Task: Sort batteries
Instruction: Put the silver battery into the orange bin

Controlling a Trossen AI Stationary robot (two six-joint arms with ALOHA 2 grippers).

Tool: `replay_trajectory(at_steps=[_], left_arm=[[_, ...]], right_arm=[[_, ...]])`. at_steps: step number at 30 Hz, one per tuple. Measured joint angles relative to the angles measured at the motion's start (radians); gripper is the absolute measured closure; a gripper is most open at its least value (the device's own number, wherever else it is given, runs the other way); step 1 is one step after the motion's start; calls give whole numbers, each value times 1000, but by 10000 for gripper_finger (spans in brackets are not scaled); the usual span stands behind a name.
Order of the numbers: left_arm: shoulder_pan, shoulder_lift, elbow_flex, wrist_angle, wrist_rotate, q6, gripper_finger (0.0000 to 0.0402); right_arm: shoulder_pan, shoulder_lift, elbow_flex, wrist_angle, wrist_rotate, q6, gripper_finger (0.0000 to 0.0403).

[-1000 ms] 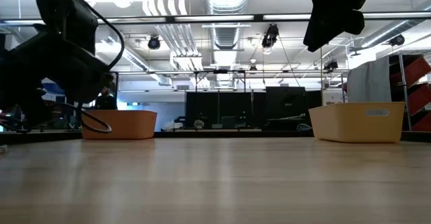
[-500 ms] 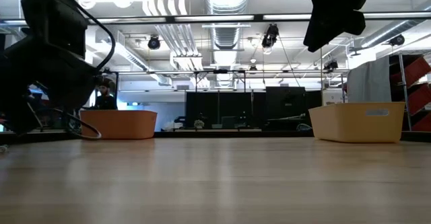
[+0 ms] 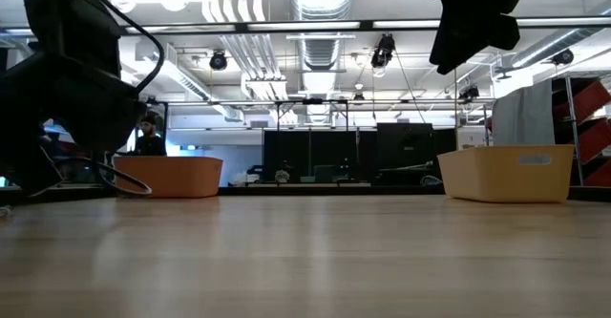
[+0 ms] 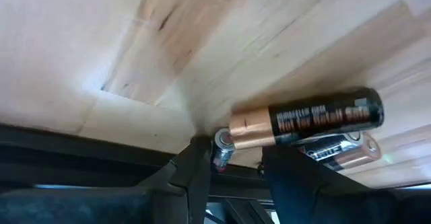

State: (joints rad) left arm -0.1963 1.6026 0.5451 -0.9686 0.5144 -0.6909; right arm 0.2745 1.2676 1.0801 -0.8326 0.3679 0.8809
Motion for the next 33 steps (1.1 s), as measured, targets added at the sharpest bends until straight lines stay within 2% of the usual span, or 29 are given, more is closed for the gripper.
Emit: replay_trajectory(at_steps=[9, 15, 17, 25, 33], left_arm=[[-55, 12, -4, 6, -18, 0, 294], [-74, 13, -6, -3, -45, -16, 376], [-74, 13, -5, -6, -52, -20, 389], [-83, -9, 39, -111, -158, 2, 393], [-83, -39, 129, -261, -102, 9, 395]], right_arm=[[0, 0, 0, 0, 0, 2, 294], [0, 0, 1, -1, 3, -1, 303], [0, 0, 12, -4, 21, -13, 305], [0, -7, 126, 0, 30, -153, 298], [0, -9, 242, -1, 55, -263, 286]])
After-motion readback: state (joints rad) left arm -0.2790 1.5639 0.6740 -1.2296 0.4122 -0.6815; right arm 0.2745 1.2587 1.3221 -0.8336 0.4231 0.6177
